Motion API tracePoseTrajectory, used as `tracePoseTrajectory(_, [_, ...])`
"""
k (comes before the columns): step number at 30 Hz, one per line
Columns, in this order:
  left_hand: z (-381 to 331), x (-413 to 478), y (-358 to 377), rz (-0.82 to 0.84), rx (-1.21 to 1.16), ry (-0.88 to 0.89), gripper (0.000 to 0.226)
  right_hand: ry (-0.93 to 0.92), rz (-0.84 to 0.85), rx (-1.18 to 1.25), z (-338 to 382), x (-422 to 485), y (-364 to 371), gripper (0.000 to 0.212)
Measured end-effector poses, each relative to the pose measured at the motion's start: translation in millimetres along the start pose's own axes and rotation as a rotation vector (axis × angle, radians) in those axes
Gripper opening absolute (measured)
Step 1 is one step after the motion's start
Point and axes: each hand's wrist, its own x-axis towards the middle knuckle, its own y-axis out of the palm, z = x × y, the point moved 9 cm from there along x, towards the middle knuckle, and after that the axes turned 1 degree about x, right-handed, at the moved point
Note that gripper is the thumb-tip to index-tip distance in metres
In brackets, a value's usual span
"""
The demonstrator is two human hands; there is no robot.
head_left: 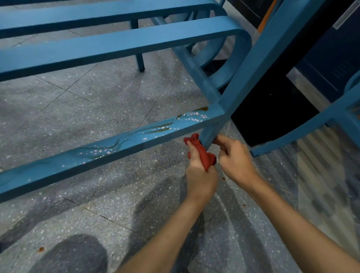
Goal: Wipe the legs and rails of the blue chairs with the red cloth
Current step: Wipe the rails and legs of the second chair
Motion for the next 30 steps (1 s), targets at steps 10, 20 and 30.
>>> tracePoseTrajectory(10, [-28.4,-30.5,5.3,0.031,0.088,0.266,0.104,0.029,0.042,-0.027,8.3,3.1,-8.7,0.061])
tracePoseTrajectory(20, [-32.2,-11.5,-3.4,-0.036,0.102,0.069,0.092,0.035,0.062,-0.010,14.7,-1.2,-10.6,0.063])
tracePoseTrajectory(30, [-53.4,-28.3,4.1,0.027,0.061,0.292,0.100,0.055,0.073,0.015,10.3,1.5,-10.2,0.061])
